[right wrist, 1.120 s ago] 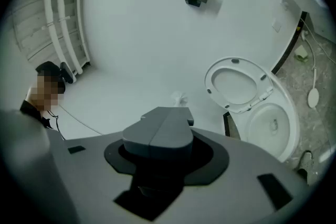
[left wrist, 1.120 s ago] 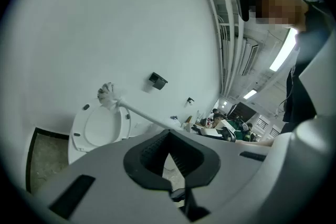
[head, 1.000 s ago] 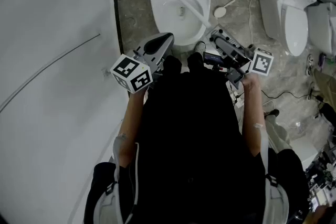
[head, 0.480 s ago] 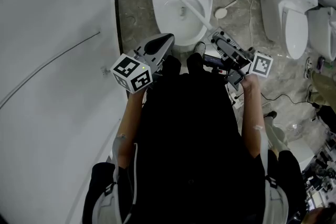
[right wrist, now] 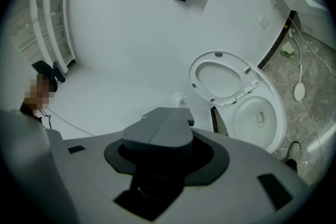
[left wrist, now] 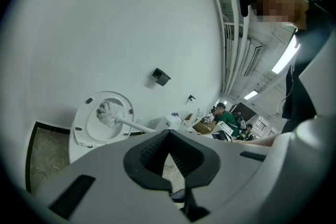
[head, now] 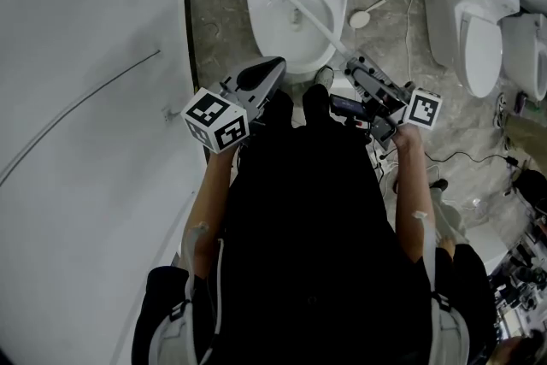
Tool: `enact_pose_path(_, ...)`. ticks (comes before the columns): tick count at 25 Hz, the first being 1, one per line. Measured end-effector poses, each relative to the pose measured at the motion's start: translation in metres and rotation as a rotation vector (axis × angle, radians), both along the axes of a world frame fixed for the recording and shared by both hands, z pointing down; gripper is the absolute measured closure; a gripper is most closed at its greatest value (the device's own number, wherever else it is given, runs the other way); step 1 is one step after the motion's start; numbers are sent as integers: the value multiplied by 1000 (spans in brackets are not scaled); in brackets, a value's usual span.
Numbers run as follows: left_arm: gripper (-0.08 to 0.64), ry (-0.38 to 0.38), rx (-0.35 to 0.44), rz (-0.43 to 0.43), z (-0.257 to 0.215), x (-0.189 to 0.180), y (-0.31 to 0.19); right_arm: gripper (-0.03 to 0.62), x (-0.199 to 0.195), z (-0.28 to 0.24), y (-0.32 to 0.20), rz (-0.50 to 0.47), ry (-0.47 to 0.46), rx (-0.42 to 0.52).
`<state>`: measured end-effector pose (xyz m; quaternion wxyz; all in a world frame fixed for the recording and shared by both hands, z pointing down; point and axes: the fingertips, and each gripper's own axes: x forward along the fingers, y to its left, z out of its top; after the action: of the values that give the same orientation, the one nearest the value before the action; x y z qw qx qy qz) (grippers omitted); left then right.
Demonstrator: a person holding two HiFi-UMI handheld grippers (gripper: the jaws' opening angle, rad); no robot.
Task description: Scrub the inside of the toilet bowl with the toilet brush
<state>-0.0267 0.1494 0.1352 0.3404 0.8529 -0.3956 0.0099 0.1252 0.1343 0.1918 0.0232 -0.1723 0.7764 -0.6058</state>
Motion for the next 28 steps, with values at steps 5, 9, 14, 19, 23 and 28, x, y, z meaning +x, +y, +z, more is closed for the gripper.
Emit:
enact_pose_path(5,552,7,-18,10,15,-6,-1,397,-7,22,0,2,44,-4)
enact_pose_path(9,552,9,-29,10,23,-7,-6,397,-9,36,-5,2,71,-6)
enact_pose_path(14,552,14,-59,5,38,-9,-9,397,-12,57,-10,-16,111,-14)
enact_pose_path(19,552,13,-103,-8,59,-15,-7,397,-15,82,-9,-36,143,-60)
enact_pose_path(23,552,-6,-114,25,68,-11,-5,397,-12,95,-10,-44,169,-61)
enact_pose_path(28,552,-17,-131,59,79,-4,-5,397,-10,108,-13,-41,198,-66)
